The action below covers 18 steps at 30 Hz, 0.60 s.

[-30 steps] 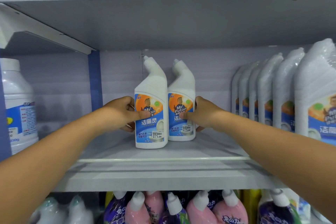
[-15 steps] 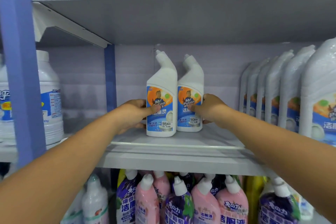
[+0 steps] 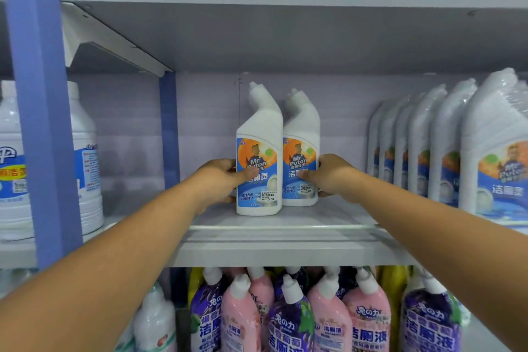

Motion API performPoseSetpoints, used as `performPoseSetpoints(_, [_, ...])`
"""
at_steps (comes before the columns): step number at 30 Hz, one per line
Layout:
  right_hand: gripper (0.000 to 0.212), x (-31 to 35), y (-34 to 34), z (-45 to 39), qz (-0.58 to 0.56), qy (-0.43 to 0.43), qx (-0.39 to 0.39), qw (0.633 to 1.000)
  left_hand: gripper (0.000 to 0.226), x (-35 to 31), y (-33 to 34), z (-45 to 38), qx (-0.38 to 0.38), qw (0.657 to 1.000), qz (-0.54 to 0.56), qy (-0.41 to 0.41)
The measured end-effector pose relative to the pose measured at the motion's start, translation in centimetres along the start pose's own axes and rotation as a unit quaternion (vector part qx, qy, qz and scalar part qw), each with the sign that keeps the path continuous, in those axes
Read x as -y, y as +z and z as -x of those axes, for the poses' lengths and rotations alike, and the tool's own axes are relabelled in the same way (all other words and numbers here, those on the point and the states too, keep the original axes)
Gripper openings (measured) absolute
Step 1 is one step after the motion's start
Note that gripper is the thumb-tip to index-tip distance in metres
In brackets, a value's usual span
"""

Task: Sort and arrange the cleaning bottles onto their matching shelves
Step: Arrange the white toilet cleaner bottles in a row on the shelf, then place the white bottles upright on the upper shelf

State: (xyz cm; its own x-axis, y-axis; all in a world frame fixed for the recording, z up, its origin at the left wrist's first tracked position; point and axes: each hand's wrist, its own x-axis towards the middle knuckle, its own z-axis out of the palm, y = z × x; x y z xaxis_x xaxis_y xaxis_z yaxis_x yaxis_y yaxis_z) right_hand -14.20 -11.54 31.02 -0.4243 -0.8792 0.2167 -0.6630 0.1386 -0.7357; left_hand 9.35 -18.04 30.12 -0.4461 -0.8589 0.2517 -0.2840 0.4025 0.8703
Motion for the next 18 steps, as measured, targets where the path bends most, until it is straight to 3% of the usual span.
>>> performPoseSetpoints(5, [0.028, 0.2, 0.0, 0.3, 0.016, -0.004, 0.0, 1.0, 0.02, 0.0, -0.1, 0.1, -0.004, 1.0, 0.001, -0.004])
performPoseSetpoints(15, [0.038, 1.7, -1.3, 3.6, -0.014, 0.016, -0.001, 1.0, 0.06, -1.6, -0.5, 1.7, -0.04, 0.999, -0.014, -0.025])
performPoseSetpoints(18, [0.051, 2.2, -1.6, 5.9, -0.034, -0.002, -0.021, 0.999, 0.075, -2.6, -0.1, 2.9, -0.063, 0.998, -0.021, -0.014])
